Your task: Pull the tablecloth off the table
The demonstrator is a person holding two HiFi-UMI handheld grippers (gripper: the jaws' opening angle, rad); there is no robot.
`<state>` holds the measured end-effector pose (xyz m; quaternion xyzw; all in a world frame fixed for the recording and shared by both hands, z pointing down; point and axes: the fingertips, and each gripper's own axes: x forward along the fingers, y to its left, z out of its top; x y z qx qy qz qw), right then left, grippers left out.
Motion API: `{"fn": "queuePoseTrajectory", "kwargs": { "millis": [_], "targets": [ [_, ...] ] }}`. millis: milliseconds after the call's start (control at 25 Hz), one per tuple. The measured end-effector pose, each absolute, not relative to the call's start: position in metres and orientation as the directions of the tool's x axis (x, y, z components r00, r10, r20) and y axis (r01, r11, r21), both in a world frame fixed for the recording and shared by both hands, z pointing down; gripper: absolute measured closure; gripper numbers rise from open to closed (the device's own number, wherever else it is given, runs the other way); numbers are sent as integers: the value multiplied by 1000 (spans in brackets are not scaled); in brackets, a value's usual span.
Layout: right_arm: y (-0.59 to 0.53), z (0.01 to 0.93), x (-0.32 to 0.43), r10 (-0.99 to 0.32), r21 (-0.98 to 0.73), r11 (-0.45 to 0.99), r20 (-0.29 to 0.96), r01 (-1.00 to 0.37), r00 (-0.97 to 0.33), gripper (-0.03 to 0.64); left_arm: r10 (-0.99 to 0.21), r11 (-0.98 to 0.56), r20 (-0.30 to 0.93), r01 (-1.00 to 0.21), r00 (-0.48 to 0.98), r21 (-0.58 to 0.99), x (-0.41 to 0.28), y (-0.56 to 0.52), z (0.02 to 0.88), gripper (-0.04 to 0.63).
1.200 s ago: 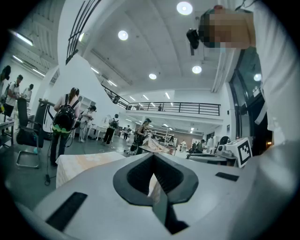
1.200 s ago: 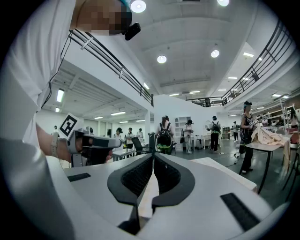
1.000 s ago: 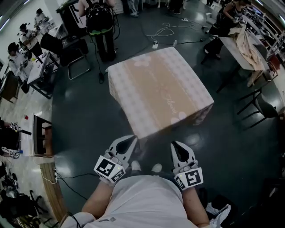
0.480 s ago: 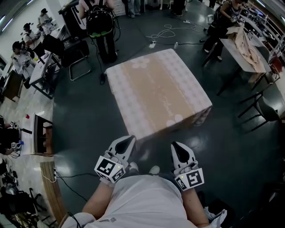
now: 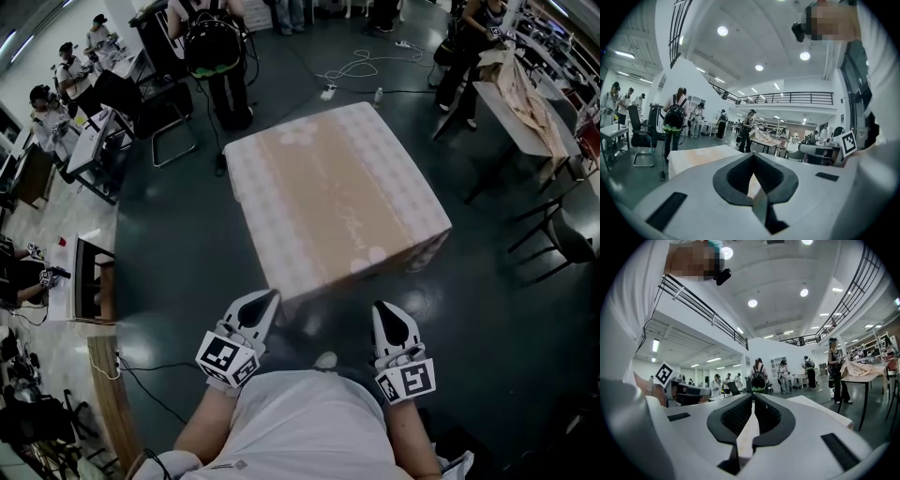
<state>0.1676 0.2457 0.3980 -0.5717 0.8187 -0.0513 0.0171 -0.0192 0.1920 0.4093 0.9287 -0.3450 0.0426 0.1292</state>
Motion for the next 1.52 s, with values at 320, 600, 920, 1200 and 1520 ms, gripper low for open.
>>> {"fn": "queuePoseTrajectory", "kwargs": {
  "millis": [320,600,920,1200,1520],
  "targets": [
    [208,396,172,-951,-88,303,32,-949,-307,583,-617,-730,189,-646,764,223,-26,152,423,586],
    [155,387,167,-963,-111,261,34,-959,-266,583,-604,-737,202,-637,771,225,-41,97,421,586],
    [101,394,141,-967,-101,242,58,-965,-248,583,-603,-728,208,-638,770,252,-72,35,434,586],
    [62,402,113,-971,-102,216,88,-971,-225,583,-598,-718,212,-634,773,287,-102,-18,449,586],
    [20,406,70,-970,-83,198,128,-977,-208,583,-583,-711,218,-621,783,330,-140,-80,464,586]
  ]
}}
